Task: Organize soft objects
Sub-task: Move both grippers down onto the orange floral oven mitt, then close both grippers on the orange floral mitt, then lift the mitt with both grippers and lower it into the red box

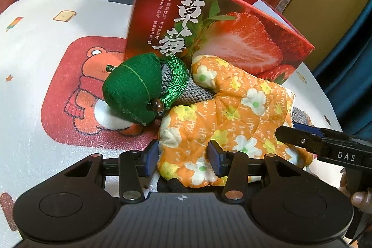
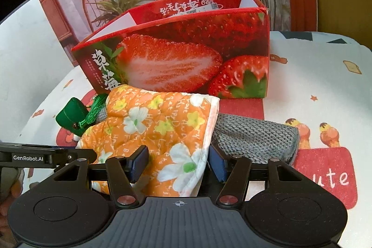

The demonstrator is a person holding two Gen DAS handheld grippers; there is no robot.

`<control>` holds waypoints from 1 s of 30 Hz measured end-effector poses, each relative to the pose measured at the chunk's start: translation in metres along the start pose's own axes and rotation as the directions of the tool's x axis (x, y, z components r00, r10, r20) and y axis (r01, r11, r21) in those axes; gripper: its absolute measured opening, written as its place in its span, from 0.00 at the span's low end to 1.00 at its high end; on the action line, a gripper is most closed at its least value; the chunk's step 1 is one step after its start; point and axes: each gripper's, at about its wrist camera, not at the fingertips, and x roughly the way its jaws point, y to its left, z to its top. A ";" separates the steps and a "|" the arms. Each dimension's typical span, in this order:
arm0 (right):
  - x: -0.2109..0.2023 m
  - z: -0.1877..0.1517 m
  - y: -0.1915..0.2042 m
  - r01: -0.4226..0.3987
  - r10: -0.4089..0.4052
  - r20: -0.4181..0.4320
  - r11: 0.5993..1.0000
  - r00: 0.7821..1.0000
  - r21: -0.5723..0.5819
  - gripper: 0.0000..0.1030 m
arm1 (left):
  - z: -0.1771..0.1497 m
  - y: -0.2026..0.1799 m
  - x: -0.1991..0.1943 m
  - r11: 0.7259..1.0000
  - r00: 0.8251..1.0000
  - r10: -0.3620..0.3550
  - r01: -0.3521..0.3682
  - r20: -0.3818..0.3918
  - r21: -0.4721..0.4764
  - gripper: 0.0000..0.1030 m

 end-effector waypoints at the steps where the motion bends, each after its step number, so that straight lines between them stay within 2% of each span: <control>1: 0.000 0.000 0.000 -0.001 0.001 0.000 1.000 1.000 0.001 0.54 | -0.001 0.000 0.000 1.000 1.000 0.000 0.000 0.001 0.002 0.47; 12: 0.012 0.002 -0.006 -0.007 0.007 -0.009 1.000 1.000 0.018 0.57 | 0.000 0.001 0.000 1.000 1.000 -0.005 0.005 -0.003 -0.004 0.48; 13: 0.012 0.002 -0.005 -0.007 0.007 -0.012 1.000 1.000 0.016 0.56 | 0.001 0.000 -0.001 1.000 1.000 -0.004 0.004 -0.003 -0.002 0.45; 14: 0.012 0.003 -0.004 -0.006 0.006 -0.012 1.000 1.000 0.010 0.52 | 0.002 -0.001 -0.004 1.000 1.000 -0.003 0.003 0.005 0.003 0.35; 16: 0.008 0.005 0.000 -0.007 0.007 -0.007 1.000 1.000 -0.004 0.43 | 0.004 -0.005 -0.011 0.999 0.999 0.012 -0.013 0.030 0.031 0.23; 18: 0.005 0.008 0.004 -0.021 0.021 -0.005 1.000 1.000 -0.014 0.29 | 0.008 -0.010 -0.021 0.997 0.998 0.028 -0.033 0.064 0.066 0.14; 21: -0.003 0.013 0.012 -0.031 0.031 0.015 0.999 0.999 -0.043 0.16 | 0.012 -0.017 -0.036 0.994 0.993 0.019 -0.032 0.117 0.106 0.12; 24: -0.013 0.020 0.020 -0.046 0.050 0.049 0.996 0.998 -0.073 0.12 | 0.015 -0.027 -0.049 0.987 0.986 0.021 -0.046 0.168 0.151 0.11; 30: -0.032 0.038 0.025 -0.066 0.076 0.115 0.993 0.990 -0.094 0.11 | 0.033 -0.037 -0.067 0.983 0.976 0.007 -0.046 0.219 0.176 0.11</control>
